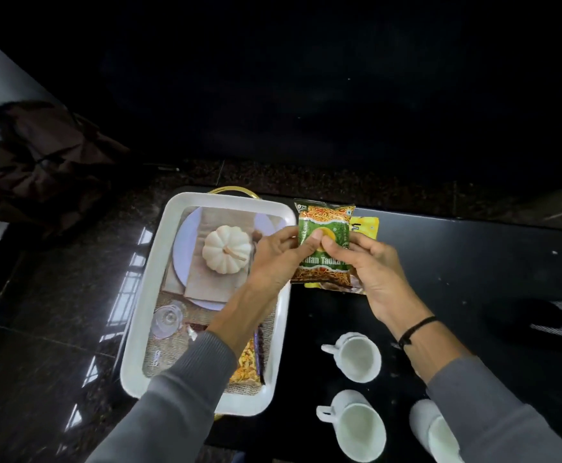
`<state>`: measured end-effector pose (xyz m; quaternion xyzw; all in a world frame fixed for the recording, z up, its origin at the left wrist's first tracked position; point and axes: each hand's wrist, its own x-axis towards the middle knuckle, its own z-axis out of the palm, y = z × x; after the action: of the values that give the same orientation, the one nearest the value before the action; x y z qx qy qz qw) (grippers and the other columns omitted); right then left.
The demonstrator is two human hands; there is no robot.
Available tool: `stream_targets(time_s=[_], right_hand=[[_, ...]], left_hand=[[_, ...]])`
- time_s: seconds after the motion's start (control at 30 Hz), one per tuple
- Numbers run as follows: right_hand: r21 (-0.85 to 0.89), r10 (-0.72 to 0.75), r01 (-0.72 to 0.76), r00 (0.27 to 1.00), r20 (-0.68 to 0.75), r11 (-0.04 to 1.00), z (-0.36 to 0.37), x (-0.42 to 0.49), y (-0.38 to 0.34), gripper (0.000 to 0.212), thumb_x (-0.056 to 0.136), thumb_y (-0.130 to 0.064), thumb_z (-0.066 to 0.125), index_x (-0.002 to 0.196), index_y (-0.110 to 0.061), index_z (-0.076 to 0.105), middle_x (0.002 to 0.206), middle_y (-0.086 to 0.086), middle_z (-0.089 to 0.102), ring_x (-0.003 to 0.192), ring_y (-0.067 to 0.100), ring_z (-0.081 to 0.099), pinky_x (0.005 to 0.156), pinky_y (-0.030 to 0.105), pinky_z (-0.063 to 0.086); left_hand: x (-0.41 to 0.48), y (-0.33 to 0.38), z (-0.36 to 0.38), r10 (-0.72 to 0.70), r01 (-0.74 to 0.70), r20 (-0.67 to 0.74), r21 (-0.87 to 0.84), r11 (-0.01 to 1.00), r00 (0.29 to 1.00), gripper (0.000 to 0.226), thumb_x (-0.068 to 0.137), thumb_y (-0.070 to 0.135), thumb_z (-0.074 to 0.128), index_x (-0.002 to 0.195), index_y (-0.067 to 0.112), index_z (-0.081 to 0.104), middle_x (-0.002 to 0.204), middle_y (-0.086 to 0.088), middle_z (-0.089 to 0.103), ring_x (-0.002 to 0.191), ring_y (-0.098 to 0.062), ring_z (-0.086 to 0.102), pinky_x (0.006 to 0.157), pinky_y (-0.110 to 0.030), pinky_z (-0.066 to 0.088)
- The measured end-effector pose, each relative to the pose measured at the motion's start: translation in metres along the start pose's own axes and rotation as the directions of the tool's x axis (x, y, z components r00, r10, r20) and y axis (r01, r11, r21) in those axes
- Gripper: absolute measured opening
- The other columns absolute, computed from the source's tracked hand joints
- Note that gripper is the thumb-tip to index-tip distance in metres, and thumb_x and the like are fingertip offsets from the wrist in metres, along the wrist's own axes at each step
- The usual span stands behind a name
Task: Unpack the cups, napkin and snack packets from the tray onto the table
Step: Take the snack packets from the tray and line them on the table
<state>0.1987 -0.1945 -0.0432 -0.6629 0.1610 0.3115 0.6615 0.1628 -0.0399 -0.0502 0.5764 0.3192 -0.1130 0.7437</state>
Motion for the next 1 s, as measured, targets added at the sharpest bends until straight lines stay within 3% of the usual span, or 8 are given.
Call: stream_targets(time_s=[0.2, 0.3, 0.4, 0.47, 0.6, 0.73, 0.87, 1.0], right_hand=[[-0.045, 0.075, -0.079, 0.995, -0.072, 0.996, -0.083, -0.004, 0.009, 0.041, 0.077, -0.028, 0.088, 0.113, -0.014, 0.076, 0.100, 0.003, 0.082, 0.103, 0.022, 0.076, 0.106, 0.044, 0.052], [-0.109, 0.077, -0.089, 0.991, -0.110, 0.990, -0.119, 0.002, 0.014, 0.044, 0.076, -0.030, 0.089, 0.115, -0.013, 0.075, 0.093, -0.004, 0.083, 0.087, 0.006, 0.078, 0.080, 0.018, 0.059], [-0.158, 0.049, -0.071, 0.989, -0.137, 0.985, -0.140, 0.017, 0.017, 0.035, 0.078, -0.028, 0.089, 0.108, -0.015, 0.076, 0.082, -0.011, 0.081, 0.069, -0.006, 0.074, 0.055, 0.002, 0.048], [-0.194, 0.042, -0.070, 0.988, -0.146, 0.978, -0.146, 0.027, 0.018, 0.027, 0.081, -0.027, 0.086, 0.104, -0.017, 0.076, 0.087, -0.007, 0.082, 0.073, -0.003, 0.076, 0.059, 0.006, 0.051], [-0.319, 0.026, -0.077, 0.987, -0.162, 0.945, -0.143, 0.039, 0.020, 0.035, 0.088, -0.036, 0.080, 0.116, -0.015, 0.075, 0.106, -0.002, 0.079, 0.100, 0.016, 0.074, 0.091, 0.031, 0.057], [-0.370, 0.011, -0.072, 0.986, -0.165, 0.926, -0.141, 0.042, 0.018, 0.037, 0.090, -0.040, 0.077, 0.119, -0.018, 0.071, 0.107, -0.009, 0.075, 0.107, 0.015, 0.070, 0.086, 0.027, 0.054], [-0.469, 0.056, -0.108, 0.991, -0.123, 0.877, -0.143, 0.041, 0.014, 0.052, 0.094, -0.046, 0.070, 0.136, -0.016, 0.064, 0.130, 0.000, 0.070, 0.123, 0.021, 0.063, 0.110, 0.047, 0.047], [-0.550, 0.054, -0.121, 0.989, -0.137, 0.827, -0.141, 0.039, 0.010, 0.054, 0.093, -0.048, 0.069, 0.134, -0.014, 0.062, 0.125, -0.001, 0.070, 0.115, 0.019, 0.065, 0.100, 0.041, 0.052]], left_hand=[[0.003, -0.013, 0.074, -0.091, 0.059, 0.120, 0.241, 0.969, 0.989, 0.027, 0.094, 0.032, 0.073, 0.110, 0.011, 0.073, 0.095, -0.001, 0.077, 0.071, -0.004, 0.071, 0.061, -0.014, 0.051], [0.009, -0.019, 0.102, -0.155, 0.106, 0.099, 0.388, 0.915, 0.983, 0.028, 0.094, 0.031, 0.073, 0.115, 0.014, 0.068, 0.095, 0.003, 0.074, 0.083, -0.014, 0.069, 0.078, -0.034, 0.060], [0.017, -0.022, 0.119, -0.162, 0.114, 0.056, 0.497, 0.860, 0.985, 0.036, 0.091, 0.028, 0.073, 0.124, 0.016, 0.066, 0.105, 0.001, 0.075, 0.098, -0.016, 0.072, 0.090, -0.039, 0.062], [0.021, -0.023, 0.124, -0.152, 0.113, 0.026, 0.550, 0.828, 0.988, 0.032, 0.090, 0.025, 0.072, 0.121, 0.018, 0.068, 0.103, 0.002, 0.075, 0.097, -0.020, 0.073, 0.088, -0.041, 0.063], [0.025, -0.025, 0.124, -0.077, 0.061, -0.005, 0.666, 0.743, 0.997, 0.024, 0.093, 0.021, 0.070, 0.117, 0.017, 0.069, 0.102, 0.004, 0.073, 0.099, -0.022, 0.070, 0.089, -0.043, 0.060], [0.026, -0.026, 0.120, -0.058, 0.058, -0.023, 0.686, 0.725, 0.998, 0.020, 0.095, 0.019, 0.067, 0.114, 0.015, 0.069, 0.104, -0.002, 0.074, 0.098, -0.022, 0.071, 0.089, -0.041, 0.059], [0.024, -0.025, 0.116, -0.068, 0.060, -0.014, 0.659, 0.750, 0.998, 0.020, 0.096, 0.015, 0.065, 0.115, 0.013, 0.069, 0.101, -0.001, 0.073, 0.095, -0.022, 0.070, 0.087, -0.040, 0.059], [0.023, -0.027, 0.107, -0.054, 0.035, 0.008, 0.658, 0.753, 0.999, 0.018, 0.096, 0.012, 0.065, 0.113, 0.014, 0.069, 0.095, 0.004, 0.069, 0.090, -0.014, 0.067, 0.080, -0.032, 0.059]])
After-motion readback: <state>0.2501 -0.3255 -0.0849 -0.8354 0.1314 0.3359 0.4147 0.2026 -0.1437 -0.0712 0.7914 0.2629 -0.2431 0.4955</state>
